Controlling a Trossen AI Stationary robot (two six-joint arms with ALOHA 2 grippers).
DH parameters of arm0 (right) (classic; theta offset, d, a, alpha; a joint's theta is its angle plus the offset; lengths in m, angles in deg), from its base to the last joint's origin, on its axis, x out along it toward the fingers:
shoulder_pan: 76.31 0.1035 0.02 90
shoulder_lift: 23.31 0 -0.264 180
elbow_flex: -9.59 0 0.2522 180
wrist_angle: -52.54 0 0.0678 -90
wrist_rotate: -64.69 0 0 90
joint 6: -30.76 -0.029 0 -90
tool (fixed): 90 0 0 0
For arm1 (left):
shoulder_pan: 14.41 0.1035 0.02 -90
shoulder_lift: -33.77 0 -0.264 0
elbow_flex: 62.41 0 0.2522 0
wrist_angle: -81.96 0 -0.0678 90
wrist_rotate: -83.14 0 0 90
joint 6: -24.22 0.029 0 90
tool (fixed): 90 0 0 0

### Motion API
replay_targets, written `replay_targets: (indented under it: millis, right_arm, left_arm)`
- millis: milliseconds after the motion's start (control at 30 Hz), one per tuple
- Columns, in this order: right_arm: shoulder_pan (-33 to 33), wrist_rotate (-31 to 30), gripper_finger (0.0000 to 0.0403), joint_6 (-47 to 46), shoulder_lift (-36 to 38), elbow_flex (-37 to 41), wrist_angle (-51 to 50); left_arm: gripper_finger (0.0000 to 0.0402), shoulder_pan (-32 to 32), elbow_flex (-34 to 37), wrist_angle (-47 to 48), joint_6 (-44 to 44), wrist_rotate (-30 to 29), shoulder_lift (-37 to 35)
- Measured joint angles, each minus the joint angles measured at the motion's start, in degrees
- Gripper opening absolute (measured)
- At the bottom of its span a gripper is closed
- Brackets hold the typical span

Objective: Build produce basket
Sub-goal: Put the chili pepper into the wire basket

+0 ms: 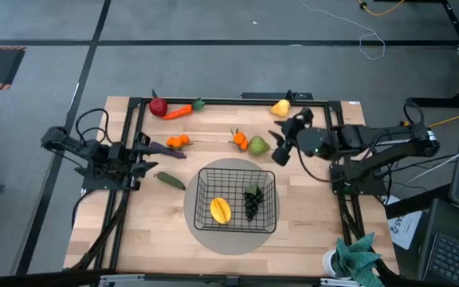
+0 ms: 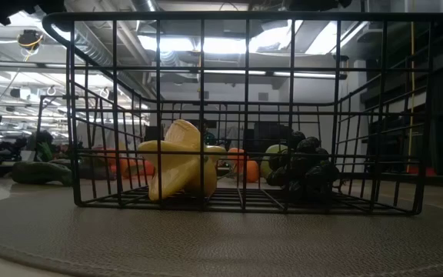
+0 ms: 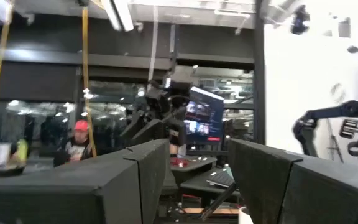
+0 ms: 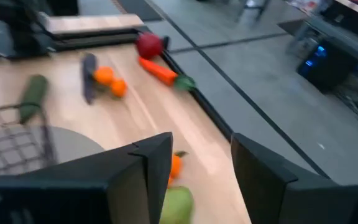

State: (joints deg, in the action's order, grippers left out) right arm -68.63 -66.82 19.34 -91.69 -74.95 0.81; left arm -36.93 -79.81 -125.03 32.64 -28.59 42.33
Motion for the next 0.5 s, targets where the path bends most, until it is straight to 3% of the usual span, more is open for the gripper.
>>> replay_targets:
  millis: [100,200,400,500]
  right_arm:
    - [-2.1,0.0,0.0161,-0.9,0.0,-2.1,-4.9]
    - [-3.5,0.0,0.0161,-1.9,0.0,-3.5,-7.6]
    - [-4.2,1.1,0.0161,-2.0,0.0,-3.8,-9.1]
    - [-4.2,2.1,0.0161,-3.5,0.0,-3.8,-11.8]
  left_arm:
    - [0.0163,0.0,-0.3,0.9,-6.6,-2.8,0.8]
    - [0.0163,0.0,-5.1,6.3,-9.7,-7.5,4.4]
    - [0.0163,0.0,-23.9,30.7,-9.4,-24.9,18.8]
    - [0.0163,0.0,-34.3,45.0,-9.6,-29.5,25.3]
